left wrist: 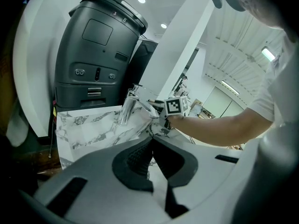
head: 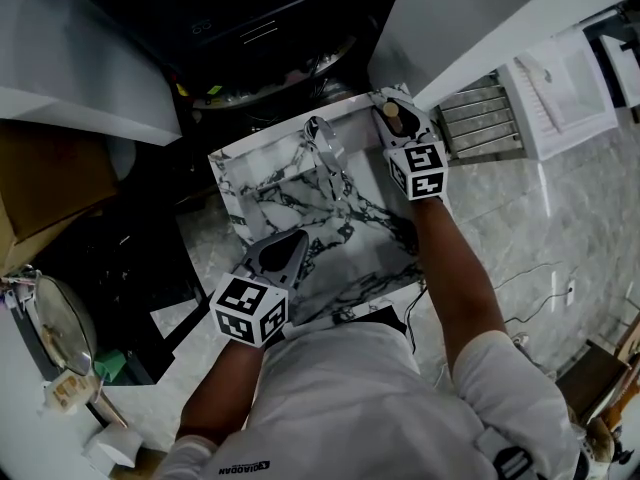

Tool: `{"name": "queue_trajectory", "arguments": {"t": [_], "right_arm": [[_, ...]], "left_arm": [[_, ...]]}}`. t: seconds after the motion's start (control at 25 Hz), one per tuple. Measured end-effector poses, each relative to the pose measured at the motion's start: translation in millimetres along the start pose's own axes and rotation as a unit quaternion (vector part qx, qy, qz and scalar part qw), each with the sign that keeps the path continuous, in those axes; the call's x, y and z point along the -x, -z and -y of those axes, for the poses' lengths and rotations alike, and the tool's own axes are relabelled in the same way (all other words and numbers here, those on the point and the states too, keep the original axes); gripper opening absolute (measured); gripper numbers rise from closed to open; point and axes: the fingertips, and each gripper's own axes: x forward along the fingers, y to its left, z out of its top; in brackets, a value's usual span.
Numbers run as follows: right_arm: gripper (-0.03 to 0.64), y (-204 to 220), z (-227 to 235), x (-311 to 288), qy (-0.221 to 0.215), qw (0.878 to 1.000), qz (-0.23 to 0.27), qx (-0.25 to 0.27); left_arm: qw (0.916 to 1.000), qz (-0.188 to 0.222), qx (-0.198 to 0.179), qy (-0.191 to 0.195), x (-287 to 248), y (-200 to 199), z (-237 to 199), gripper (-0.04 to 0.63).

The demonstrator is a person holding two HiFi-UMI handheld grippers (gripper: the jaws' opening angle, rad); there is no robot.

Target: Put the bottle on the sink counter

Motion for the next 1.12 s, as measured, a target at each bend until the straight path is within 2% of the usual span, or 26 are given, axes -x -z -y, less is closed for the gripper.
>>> {"name": "queue_trajectory", "arguments": {"t": [0.48, 0.84, 1.12], "right_arm": [[0.16, 2.0, -1.5, -1.5, 0.011, 1.0, -0.003, 0.016], [0.16, -2.4, -4.1, -1.1, -0.007, 0.999, 0.008, 0.031], [0.161, -2.4, -5.5, -1.2, 0.002, 0.999, 0.009, 0.04]], "left_arm": [[1.0, 0.005, 0.002, -0.001, -5.0, -2.9, -0.8, 0.014], [1.0, 0.006, 0.002, -0.003, -2.6, -2.5, -1.2, 0.014], [1.0, 0.007, 0.003, 0.002, -2.1, -1.5, 3.3, 0.014]]}}
